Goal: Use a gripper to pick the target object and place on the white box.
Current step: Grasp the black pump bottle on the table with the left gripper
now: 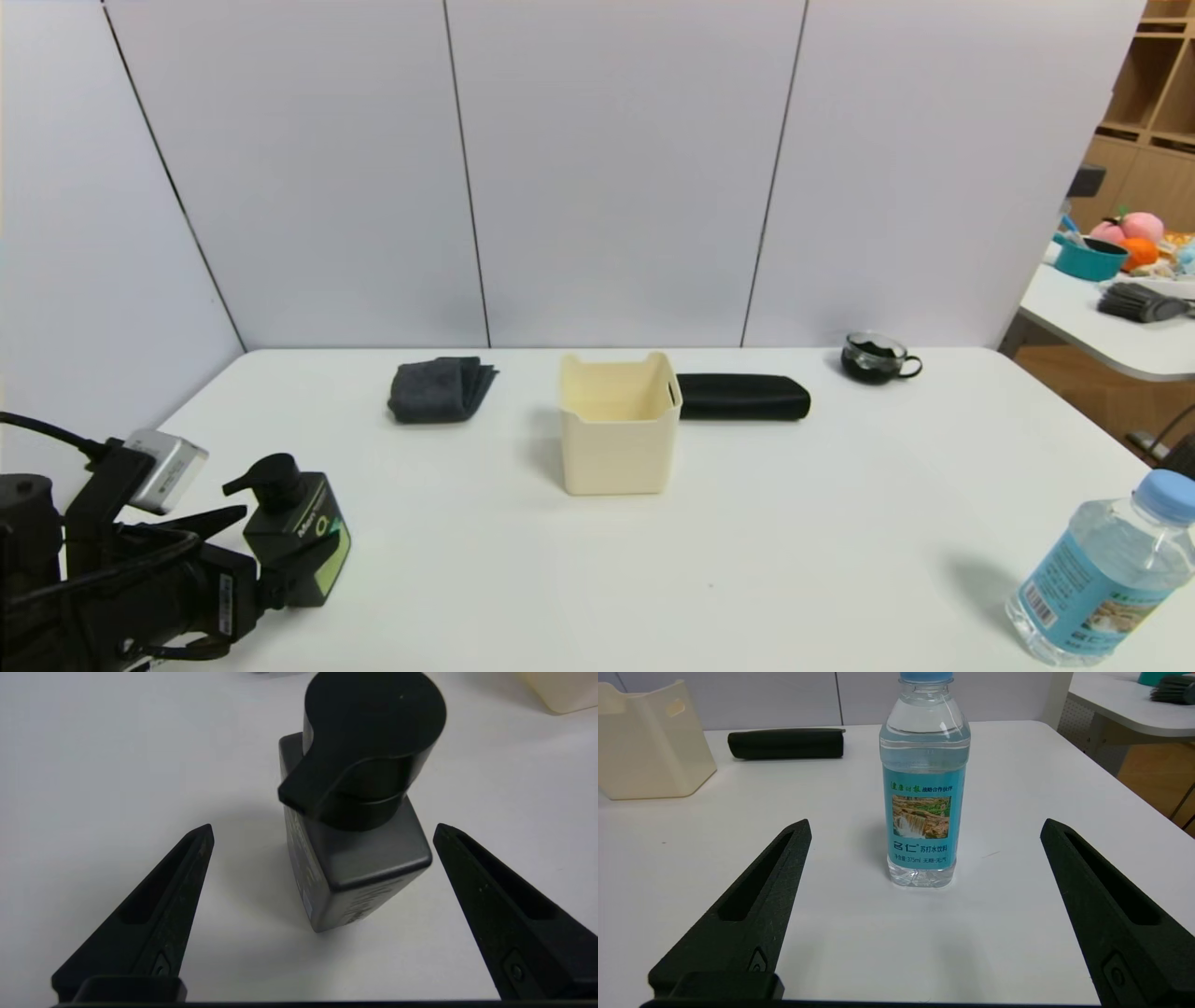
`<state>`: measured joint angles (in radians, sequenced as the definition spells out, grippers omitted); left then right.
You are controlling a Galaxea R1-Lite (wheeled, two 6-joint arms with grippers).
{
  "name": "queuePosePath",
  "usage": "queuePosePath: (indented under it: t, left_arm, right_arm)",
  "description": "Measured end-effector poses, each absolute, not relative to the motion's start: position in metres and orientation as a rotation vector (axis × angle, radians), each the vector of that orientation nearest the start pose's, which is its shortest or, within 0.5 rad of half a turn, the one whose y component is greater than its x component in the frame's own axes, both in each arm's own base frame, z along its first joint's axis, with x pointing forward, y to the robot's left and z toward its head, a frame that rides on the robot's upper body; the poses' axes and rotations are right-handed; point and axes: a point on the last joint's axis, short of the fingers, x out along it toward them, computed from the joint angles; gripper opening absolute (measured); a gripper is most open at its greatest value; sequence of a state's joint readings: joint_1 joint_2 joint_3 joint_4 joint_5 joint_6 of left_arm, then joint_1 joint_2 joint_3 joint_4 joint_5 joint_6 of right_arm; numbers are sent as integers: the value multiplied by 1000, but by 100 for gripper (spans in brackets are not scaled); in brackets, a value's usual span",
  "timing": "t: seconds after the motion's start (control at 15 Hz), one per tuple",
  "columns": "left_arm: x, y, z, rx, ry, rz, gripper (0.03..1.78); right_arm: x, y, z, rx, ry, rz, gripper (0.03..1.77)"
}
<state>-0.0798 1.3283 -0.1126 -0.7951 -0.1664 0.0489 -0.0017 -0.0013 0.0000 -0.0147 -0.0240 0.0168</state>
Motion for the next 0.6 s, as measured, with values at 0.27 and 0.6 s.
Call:
queuePosePath:
  t: [0.27,0.6]
  left_arm:
    - [154,-16,101,30,381,-229,169]
    - [161,-16,96,34,345,-224,169]
  right_arm:
    - [-23,-1,77,17,-16,-26,170]
    - [-23,-1,77,17,-16,-26,170]
